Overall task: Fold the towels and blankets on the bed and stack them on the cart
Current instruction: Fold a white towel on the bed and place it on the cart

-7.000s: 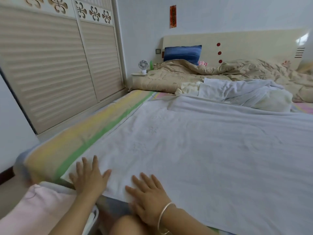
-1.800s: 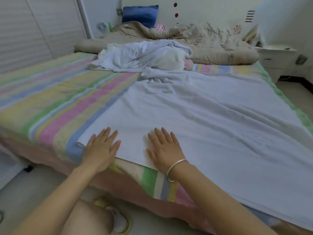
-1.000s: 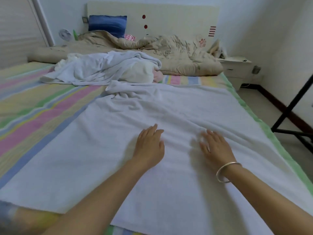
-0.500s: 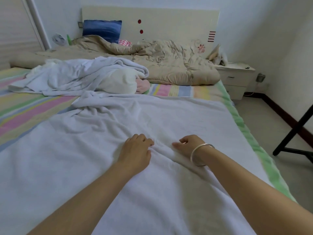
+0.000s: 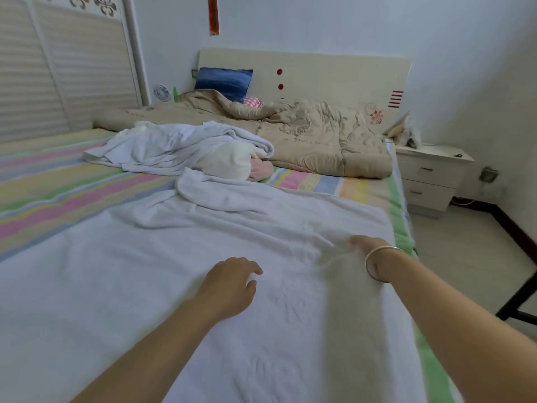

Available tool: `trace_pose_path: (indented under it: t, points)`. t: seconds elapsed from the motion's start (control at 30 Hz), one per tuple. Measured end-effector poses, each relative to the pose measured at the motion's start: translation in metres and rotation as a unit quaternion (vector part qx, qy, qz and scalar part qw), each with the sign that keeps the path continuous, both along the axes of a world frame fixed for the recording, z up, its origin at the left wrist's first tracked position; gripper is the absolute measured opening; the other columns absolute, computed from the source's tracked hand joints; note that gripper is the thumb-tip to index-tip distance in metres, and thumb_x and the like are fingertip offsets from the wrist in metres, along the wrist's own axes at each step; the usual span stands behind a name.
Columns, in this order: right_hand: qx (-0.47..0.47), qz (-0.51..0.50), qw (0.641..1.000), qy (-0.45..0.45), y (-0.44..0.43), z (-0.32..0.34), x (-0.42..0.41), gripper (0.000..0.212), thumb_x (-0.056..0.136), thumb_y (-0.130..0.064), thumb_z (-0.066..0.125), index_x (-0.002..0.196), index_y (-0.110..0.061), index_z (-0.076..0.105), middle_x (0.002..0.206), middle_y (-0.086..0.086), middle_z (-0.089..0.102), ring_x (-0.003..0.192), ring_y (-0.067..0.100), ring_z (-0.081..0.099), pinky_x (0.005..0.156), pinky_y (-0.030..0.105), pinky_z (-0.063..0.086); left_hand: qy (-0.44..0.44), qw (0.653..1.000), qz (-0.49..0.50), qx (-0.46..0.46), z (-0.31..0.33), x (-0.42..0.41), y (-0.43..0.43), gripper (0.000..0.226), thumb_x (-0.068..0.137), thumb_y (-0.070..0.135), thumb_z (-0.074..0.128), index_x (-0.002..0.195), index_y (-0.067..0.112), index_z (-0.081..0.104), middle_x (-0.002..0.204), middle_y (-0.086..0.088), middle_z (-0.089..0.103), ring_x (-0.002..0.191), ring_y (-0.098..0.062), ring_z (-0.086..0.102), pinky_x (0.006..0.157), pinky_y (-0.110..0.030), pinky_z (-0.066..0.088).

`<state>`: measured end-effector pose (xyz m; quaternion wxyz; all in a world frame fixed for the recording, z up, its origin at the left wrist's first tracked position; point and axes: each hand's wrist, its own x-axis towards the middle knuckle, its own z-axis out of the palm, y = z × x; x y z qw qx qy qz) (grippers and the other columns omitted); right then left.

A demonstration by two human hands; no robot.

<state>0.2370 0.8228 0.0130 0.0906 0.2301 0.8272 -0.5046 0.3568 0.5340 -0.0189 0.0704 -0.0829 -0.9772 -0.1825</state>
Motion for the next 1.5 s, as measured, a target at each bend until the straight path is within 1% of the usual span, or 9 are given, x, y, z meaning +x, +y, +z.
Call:
trace_pose_path:
  t: [0.13, 0.37, 0.5, 0.7, 0.97, 1.13, 1.3, 1.4, 1.5]
  points:
    - [-0.175, 0.066, 0.982, -0.016, -0.039, 0.018, 0.020, 0.057, 0.084, -0.065, 0.054, 0.093, -0.010, 0.065, 0.116, 0.005, 0.057, 0.090, 0.023, 0.055, 0.080, 0.037, 0.050, -0.015, 0.999, 0.038, 0.027, 0.012, 0.016, 0.005, 0.030, 0.098, 0.026, 0.047, 0.125, 0.033, 0.059, 0.124, 0.013, 0.058, 0.118, -0.009, 0.052, 0.098, -0.026, 0.041]
    - [0.145, 0.387, 0.910, 0.045, -0.134, -0.007, 0.102, 0.068, 0.099, -0.058, 0.022, 0.086, -0.023, 0.079, 0.135, 0.003, 0.052, 0.117, 0.019, 0.051, 0.097, 0.027, 0.030, -0.008, 0.967, 0.132, 0.218, 0.029, 0.005, 0.000, 0.033, 0.101, 0.026, 0.036, 0.130, 0.025, 0.052, 0.131, 0.005, 0.058, 0.115, -0.018, 0.058, 0.100, -0.041, 0.047]
    - [0.048, 0.300, 0.948, 0.092, -0.123, -0.016, 0.107, 0.059, 0.100, -0.046, 0.036, 0.065, -0.020, 0.076, 0.098, -0.007, 0.074, 0.096, 0.008, 0.064, 0.096, 0.025, 0.040, 0.006, 0.978, 0.106, 0.181, 0.025, -0.002, -0.002, 0.035, 0.100, 0.024, 0.042, 0.134, 0.028, 0.049, 0.138, 0.007, 0.048, 0.122, -0.016, 0.050, 0.102, -0.037, 0.043]
    - [-0.283, 0.036, 0.958, 0.043, -0.094, -0.004, 0.065, 0.012, 0.100, -0.012, 0.048, 0.096, -0.002, 0.052, 0.091, 0.014, 0.061, 0.068, 0.028, 0.066, 0.059, 0.032, 0.056, -0.027, 0.993, -0.012, 0.118, 0.004, -0.034, 0.027, 0.041, 0.100, 0.025, 0.044, 0.140, 0.032, 0.046, 0.156, 0.013, 0.028, 0.143, -0.011, 0.025, 0.115, -0.030, 0.027]
    - [-0.383, 0.007, 0.911, -0.153, -0.100, -0.021, -0.020, 0.036, 0.094, -0.028, 0.056, 0.065, -0.007, 0.051, 0.049, 0.004, 0.050, 0.033, 0.013, 0.045, 0.032, 0.015, 0.028, -0.058, 0.950, 0.139, 0.272, -0.010, -0.102, 0.055, 0.033, 0.092, 0.017, 0.051, 0.124, 0.023, 0.057, 0.119, 0.006, 0.063, 0.113, -0.016, 0.059, 0.098, -0.029, 0.045]
    - [-0.389, -0.078, 0.918, -0.024, -0.089, -0.010, -0.065, 0.027, 0.082, -0.003, 0.052, 0.058, -0.011, 0.045, 0.040, -0.001, 0.039, 0.036, 0.015, 0.039, 0.040, 0.019, 0.037, -0.041, 0.942, 0.147, 0.300, -0.003, -0.154, 0.062, 0.027, 0.092, 0.020, 0.053, 0.118, 0.023, 0.060, 0.112, 0.007, 0.064, 0.102, -0.014, 0.062, 0.094, -0.032, 0.049]
    - [-0.305, -0.143, 0.933, 0.123, 0.002, 0.024, -0.104, 0.022, 0.083, -0.018, 0.058, 0.061, -0.018, 0.058, 0.062, 0.003, 0.055, 0.057, 0.022, 0.049, 0.056, 0.027, 0.043, 0.011, 0.970, 0.082, 0.228, -0.012, -0.212, 0.092, 0.035, 0.091, 0.019, 0.057, 0.126, 0.022, 0.056, 0.127, 0.006, 0.054, 0.118, -0.015, 0.052, 0.100, -0.030, 0.043]
    - [-0.108, -0.146, 0.980, 0.085, 0.055, 0.004, -0.124, 0.025, 0.082, -0.008, 0.051, 0.058, -0.009, 0.049, 0.059, 0.011, 0.043, 0.056, 0.025, 0.040, 0.055, 0.029, 0.034, 0.032, 0.985, 0.052, 0.161, -0.028, -0.239, 0.113, 0.034, 0.091, 0.020, 0.058, 0.125, 0.022, 0.058, 0.128, 0.004, 0.055, 0.123, -0.019, 0.047, 0.104, -0.030, 0.038]
    - [-0.143, -0.124, 0.982, -0.002, 0.087, -0.029, -0.145, 0.016, 0.086, -0.014, 0.056, 0.075, -0.003, 0.058, 0.064, 0.011, 0.049, 0.050, 0.024, 0.045, 0.048, 0.025, 0.042, 0.072, 0.989, 0.058, 0.113, -0.037, -0.269, 0.127, 0.020, 0.090, 0.019, 0.055, 0.108, 0.021, 0.065, 0.114, 0.004, 0.060, 0.113, -0.020, 0.052, 0.095, -0.029, 0.042]
